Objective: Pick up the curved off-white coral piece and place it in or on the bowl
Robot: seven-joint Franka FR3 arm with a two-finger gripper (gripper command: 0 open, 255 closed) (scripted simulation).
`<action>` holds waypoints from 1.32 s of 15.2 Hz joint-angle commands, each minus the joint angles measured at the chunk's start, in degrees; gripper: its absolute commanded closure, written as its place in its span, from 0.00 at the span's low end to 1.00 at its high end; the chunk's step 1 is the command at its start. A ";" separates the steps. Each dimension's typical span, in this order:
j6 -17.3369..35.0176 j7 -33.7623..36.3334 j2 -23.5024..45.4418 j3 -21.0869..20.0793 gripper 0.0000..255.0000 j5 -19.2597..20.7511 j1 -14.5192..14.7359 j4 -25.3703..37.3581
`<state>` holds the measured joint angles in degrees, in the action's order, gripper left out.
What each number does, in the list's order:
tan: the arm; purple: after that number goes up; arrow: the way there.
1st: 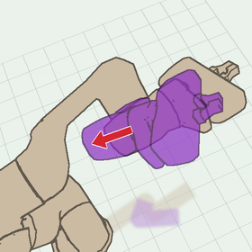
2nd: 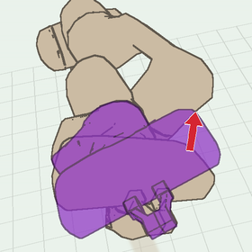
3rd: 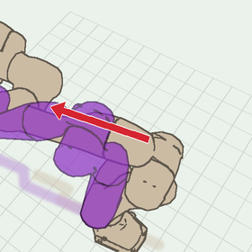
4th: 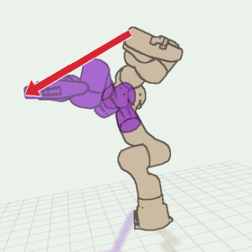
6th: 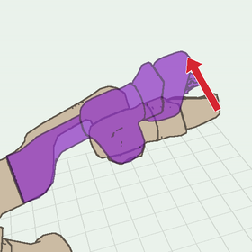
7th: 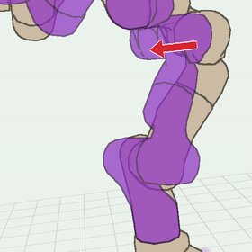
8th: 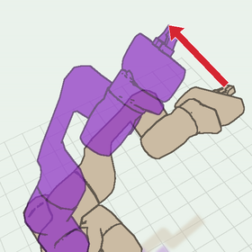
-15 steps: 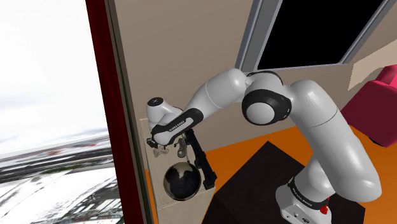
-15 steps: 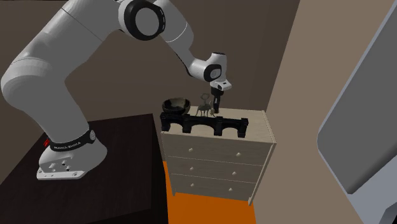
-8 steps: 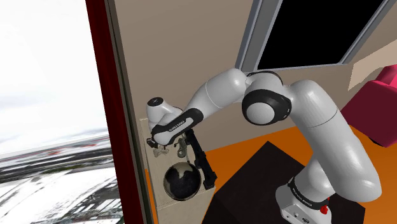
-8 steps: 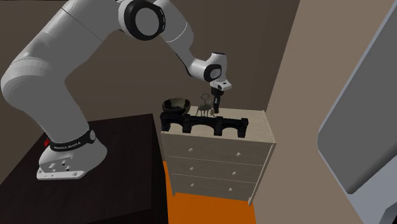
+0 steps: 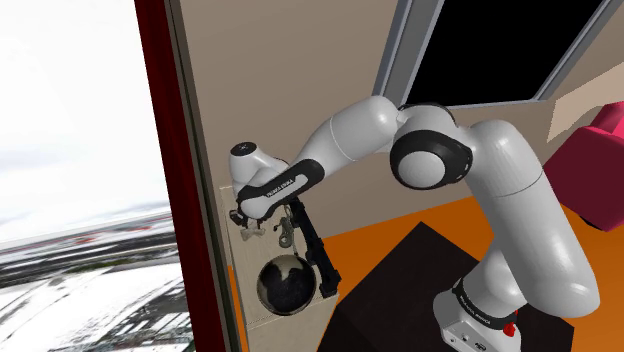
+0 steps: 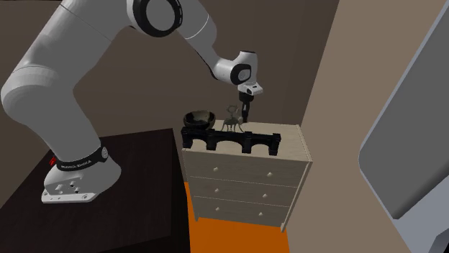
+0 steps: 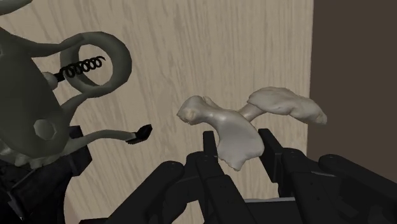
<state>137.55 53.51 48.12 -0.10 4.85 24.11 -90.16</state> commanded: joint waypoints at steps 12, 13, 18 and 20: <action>-5.77 -0.46 -7.39 -0.23 1.00 -0.27 -0.12 -1.63; -6.25 -0.50 -7.91 -0.25 1.00 -0.29 -0.13 -1.66; -8.77 -0.69 -10.36 -0.33 1.00 -0.41 -0.16 -1.59; -9.81 -0.76 -11.28 -0.36 1.00 -0.46 -0.17 -1.47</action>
<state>128.25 52.77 37.32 -0.44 4.41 23.94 -91.64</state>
